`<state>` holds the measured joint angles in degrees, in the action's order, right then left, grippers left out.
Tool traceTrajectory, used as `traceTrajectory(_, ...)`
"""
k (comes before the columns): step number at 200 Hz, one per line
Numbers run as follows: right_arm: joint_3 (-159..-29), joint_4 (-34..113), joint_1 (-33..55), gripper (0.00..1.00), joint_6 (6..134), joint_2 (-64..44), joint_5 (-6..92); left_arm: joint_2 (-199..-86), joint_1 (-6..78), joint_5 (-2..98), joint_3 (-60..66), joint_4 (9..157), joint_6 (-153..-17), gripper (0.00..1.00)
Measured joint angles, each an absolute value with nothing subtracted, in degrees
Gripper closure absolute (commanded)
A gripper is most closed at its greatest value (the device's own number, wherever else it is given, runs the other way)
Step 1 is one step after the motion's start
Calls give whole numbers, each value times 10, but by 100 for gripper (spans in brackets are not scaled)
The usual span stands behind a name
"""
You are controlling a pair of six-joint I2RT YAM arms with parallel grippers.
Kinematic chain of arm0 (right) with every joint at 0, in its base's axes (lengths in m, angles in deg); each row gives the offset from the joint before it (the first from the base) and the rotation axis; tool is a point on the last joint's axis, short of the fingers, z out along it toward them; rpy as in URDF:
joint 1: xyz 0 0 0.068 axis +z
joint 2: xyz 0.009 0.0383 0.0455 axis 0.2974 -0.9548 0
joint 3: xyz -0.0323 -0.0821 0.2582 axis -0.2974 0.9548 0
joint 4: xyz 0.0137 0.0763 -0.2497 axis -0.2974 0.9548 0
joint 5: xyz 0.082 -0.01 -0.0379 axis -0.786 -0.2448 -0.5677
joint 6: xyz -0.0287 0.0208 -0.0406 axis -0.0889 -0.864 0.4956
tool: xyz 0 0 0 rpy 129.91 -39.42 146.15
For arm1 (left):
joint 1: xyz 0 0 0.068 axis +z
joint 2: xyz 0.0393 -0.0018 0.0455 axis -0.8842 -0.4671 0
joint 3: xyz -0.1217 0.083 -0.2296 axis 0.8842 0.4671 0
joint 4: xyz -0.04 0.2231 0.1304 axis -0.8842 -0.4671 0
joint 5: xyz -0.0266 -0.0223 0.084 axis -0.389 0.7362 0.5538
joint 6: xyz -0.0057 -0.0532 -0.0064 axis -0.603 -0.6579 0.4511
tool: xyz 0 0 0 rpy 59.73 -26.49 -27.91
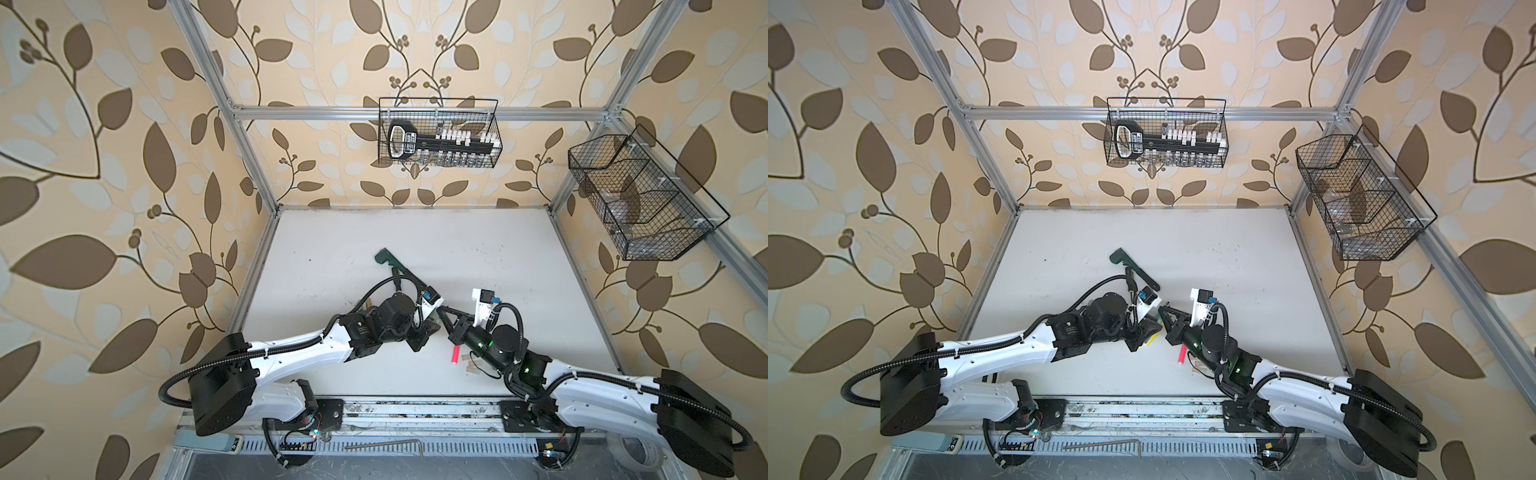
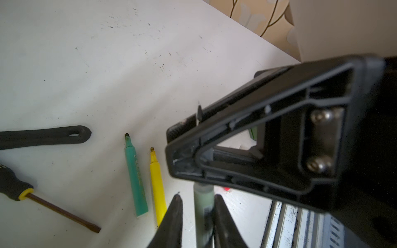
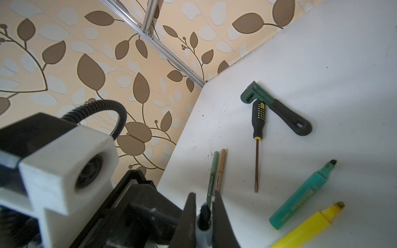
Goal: Insert the pens into the pen caps
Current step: 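Swing the right gripper away and down toward the dark green cap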
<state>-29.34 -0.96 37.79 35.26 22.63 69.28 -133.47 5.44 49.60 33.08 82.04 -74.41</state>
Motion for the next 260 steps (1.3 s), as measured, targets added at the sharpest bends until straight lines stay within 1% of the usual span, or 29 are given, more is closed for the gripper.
traceTrajectory(15, -285, -13, 378, 100, 349, 235, 698, -1335, 54, 494, 331, 820, -744, 74)
traceTrajectory(41, -274, -16, 378, 100, 342, 249, 706, -1336, 54, 486, 331, 820, -743, 68)
traceTrajectory(65, -269, -17, 378, 100, 336, 257, 708, -1342, 54, 484, 331, 820, -743, 66)
traceTrajectory(89, -267, -20, 379, 100, 332, 261, 710, -1350, 54, 480, 331, 820, -742, 66)
traceTrajectory(101, -266, -21, 380, 100, 331, 262, 711, -1351, 54, 478, 331, 820, -742, 69)
traceTrajectory(109, -265, -21, 381, 100, 330, 262, 711, -1351, 54, 475, 331, 820, -742, 74)
traceTrajectory(120, -265, -21, 381, 100, 329, 262, 712, -1351, 54, 471, 331, 820, -744, 93)
traceTrajectory(126, -265, -21, 381, 100, 329, 262, 714, -1351, 54, 468, 331, 821, -742, 100)
traceTrajectory(138, -265, -20, 382, 100, 328, 262, 716, -1351, 51, 469, 331, 821, -737, 100)
traceTrajectory(148, -265, -20, 382, 90, 328, 262, 717, -1351, 51, 469, 331, 821, -737, 100)
traceTrajectory(158, -266, -19, 382, 73, 329, 261, 717, -1351, 51, 470, 331, 822, -738, 100)
traceTrajectory(167, -268, -9, 382, 62, 329, 262, 720, -1350, 51, 474, 331, 822, -739, 100)
traceTrajectory(177, -281, 27, 382, 56, 346, 263, 724, -1349, 51, 488, 332, 827, -743, 100)
traceTrajectory(189, -316, 96, 382, 53, 357, 263, 735, -1337, 52, 508, 341, 843, -749, 100)
traceTrajectory(212, -425, 247, 387, 53, 373, 260, 767, -1299, 67, 555, 375, 874, -772, 100)
traceTrajectory(230, -496, 356, 399, 57, 366, 249, 799, -1270, 96, 599, 398, 885, -799, 100)
traceTrajectory(243, -519, 433, 412, 57, 345, 237, 824, -1255, 116, 634, 409, 886, -817, 100)
traceTrajectory(260, -519, 537, 433, 57, 307, 222, 850, -1240, 133, 675, 416, 884, -836, 100)
